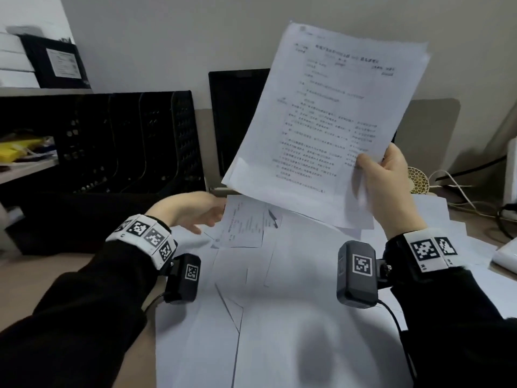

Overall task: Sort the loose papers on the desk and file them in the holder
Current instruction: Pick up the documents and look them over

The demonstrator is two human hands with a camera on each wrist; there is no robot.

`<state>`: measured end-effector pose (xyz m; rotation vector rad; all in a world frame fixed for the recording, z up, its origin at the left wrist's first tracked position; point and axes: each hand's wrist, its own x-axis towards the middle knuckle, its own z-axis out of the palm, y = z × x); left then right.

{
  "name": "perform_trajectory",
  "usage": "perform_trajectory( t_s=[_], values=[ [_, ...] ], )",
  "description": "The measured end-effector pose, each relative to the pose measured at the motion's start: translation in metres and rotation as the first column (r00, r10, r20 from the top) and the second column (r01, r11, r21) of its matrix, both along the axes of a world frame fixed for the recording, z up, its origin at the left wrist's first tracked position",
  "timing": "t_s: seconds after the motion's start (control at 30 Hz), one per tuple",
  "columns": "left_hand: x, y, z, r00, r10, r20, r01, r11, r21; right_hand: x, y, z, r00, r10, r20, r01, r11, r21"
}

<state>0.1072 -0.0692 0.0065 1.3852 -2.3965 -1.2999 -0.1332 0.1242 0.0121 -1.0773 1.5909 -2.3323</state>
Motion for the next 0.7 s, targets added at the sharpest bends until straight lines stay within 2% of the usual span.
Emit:
perform_trajectory(
  t_s=[0.1, 0.3, 0.5, 0.6, 0.7],
  values=[
    [-0.004, -0.015, -0.023, 0.991, 0.045, 0.128, -0.047, 0.999, 0.011, -0.006, 0.003, -0.004, 0.997, -0.064, 0.038, 0.064, 0.998, -0.003],
    [-0.024, -0.029, -0.041, 0.988, 0.089, 0.127, -0.093, 0.995, 0.026, -0.017, 0.006, -0.005, 0.983, -0.159, 0.096, 0.159, 0.987, 0.012],
    [-0.040, -0.040, -0.052, 0.983, 0.132, 0.129, -0.140, 0.988, 0.059, -0.018, 0.003, -0.009, 0.986, -0.146, 0.078, 0.144, 0.989, 0.034],
    [-0.045, -0.043, -0.052, 0.988, 0.120, 0.101, -0.126, 0.991, 0.054, -0.018, 0.003, -0.010, 0.993, -0.099, 0.059, 0.096, 0.994, 0.050],
    [-0.044, -0.035, -0.041, 0.989, 0.141, -0.054, -0.135, 0.986, 0.095, -0.017, 0.003, -0.012, 0.998, -0.055, 0.042, 0.049, 0.991, 0.124]
  ],
)
